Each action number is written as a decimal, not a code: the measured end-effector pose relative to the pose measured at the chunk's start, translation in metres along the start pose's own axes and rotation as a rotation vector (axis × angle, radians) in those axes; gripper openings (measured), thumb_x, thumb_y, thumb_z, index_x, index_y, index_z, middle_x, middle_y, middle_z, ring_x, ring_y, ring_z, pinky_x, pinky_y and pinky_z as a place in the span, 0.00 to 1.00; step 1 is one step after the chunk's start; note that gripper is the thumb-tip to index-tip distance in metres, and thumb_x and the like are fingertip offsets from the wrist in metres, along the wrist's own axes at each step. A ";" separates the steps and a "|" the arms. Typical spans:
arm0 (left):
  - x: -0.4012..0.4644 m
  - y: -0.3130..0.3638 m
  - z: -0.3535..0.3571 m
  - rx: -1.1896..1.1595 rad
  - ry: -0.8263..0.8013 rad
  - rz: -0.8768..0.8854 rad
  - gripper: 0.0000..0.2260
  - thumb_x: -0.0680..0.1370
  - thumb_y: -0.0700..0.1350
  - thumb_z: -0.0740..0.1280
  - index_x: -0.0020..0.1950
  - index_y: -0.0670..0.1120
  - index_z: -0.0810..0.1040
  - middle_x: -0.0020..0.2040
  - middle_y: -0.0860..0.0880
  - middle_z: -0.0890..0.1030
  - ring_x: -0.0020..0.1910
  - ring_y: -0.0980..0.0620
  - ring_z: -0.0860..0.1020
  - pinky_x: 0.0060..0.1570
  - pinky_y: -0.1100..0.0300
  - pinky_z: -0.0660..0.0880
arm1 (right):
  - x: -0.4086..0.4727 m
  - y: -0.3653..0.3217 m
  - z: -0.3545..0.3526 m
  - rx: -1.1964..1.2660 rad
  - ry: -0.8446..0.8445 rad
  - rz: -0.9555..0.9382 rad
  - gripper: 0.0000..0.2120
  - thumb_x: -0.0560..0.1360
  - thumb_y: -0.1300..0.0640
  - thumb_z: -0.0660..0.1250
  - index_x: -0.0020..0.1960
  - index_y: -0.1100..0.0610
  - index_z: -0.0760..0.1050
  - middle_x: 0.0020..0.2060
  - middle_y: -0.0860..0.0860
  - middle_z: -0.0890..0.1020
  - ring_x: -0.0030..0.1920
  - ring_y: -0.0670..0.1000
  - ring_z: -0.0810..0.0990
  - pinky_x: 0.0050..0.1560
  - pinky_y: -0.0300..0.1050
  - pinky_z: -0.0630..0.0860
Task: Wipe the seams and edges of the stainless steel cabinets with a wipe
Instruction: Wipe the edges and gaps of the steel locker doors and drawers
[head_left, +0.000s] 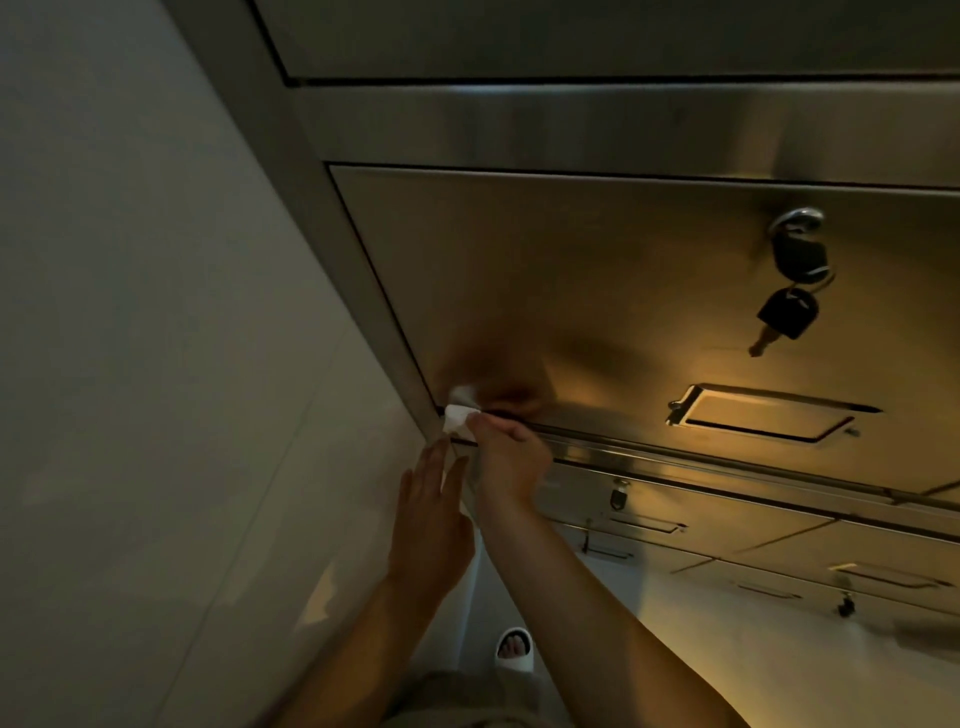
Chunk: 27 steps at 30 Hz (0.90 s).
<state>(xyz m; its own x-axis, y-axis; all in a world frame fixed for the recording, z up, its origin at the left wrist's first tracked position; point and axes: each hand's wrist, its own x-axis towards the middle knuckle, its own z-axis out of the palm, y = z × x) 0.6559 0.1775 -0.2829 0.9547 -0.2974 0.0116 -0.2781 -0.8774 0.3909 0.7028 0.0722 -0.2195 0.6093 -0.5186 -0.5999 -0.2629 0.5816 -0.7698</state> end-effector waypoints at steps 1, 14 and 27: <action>0.001 -0.001 0.000 0.004 0.003 -0.001 0.39 0.69 0.34 0.73 0.79 0.46 0.64 0.81 0.43 0.62 0.81 0.43 0.61 0.71 0.36 0.69 | -0.001 0.001 0.004 0.003 -0.004 0.009 0.05 0.69 0.66 0.79 0.39 0.60 0.85 0.33 0.52 0.86 0.33 0.44 0.82 0.37 0.36 0.77; 0.004 0.016 -0.005 -0.113 0.118 0.108 0.35 0.69 0.32 0.66 0.77 0.42 0.70 0.79 0.43 0.67 0.78 0.43 0.64 0.74 0.42 0.67 | 0.007 -0.022 -0.033 -0.012 0.062 0.049 0.07 0.68 0.66 0.79 0.37 0.56 0.84 0.34 0.51 0.86 0.38 0.50 0.83 0.40 0.39 0.77; 0.013 0.140 0.026 -0.227 0.088 0.332 0.28 0.73 0.36 0.61 0.74 0.42 0.73 0.77 0.44 0.68 0.77 0.42 0.66 0.72 0.40 0.69 | 0.029 -0.088 -0.174 0.074 0.232 -0.053 0.04 0.71 0.67 0.77 0.44 0.61 0.86 0.37 0.54 0.86 0.36 0.49 0.82 0.36 0.37 0.78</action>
<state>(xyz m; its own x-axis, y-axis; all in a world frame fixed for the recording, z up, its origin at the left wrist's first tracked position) 0.6267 0.0406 -0.2522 0.8253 -0.5081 0.2462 -0.5513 -0.6311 0.5457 0.6132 -0.1030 -0.2067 0.4303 -0.6746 -0.5997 -0.1746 0.5897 -0.7885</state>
